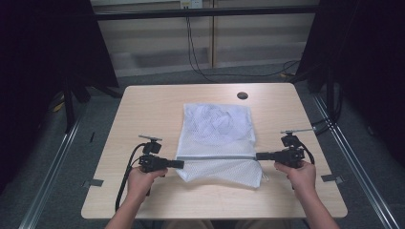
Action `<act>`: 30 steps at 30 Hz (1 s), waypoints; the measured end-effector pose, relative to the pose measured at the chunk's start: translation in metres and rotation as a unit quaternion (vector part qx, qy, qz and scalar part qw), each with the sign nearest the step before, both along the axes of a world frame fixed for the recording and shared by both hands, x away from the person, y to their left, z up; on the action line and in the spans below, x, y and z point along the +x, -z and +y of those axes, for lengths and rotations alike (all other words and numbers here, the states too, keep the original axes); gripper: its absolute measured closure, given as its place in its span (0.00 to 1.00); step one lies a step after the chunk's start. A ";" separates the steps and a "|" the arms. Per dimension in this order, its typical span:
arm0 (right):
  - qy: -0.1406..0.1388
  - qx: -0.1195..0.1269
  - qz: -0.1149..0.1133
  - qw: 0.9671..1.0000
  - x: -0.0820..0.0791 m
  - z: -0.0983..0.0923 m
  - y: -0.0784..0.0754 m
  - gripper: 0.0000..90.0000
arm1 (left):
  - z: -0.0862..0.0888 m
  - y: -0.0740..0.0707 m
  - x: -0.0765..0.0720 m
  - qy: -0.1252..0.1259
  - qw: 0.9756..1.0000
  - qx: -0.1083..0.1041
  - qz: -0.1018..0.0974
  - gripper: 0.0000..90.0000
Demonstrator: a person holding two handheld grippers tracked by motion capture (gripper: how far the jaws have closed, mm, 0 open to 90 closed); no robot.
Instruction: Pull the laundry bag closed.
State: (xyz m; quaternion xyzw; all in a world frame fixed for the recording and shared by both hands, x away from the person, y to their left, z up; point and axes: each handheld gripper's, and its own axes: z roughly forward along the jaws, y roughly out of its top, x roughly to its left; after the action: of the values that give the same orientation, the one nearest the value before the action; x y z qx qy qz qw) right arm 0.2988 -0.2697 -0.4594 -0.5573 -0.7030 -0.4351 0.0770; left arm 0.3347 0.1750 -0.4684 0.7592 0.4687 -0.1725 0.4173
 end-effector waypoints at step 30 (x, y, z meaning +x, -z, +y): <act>0.015 -0.036 -0.013 0.999 -0.004 -0.004 -0.004 0.95 | 0.002 -0.002 -0.002 -0.009 0.999 0.004 -0.036 0.71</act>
State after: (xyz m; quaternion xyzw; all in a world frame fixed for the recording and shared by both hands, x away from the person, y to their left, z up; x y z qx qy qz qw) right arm 0.2949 -0.2735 -0.4559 -0.5643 -0.7111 -0.4173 0.0415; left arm 0.3329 0.1775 -0.4660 0.7626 0.4605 -0.1393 0.4324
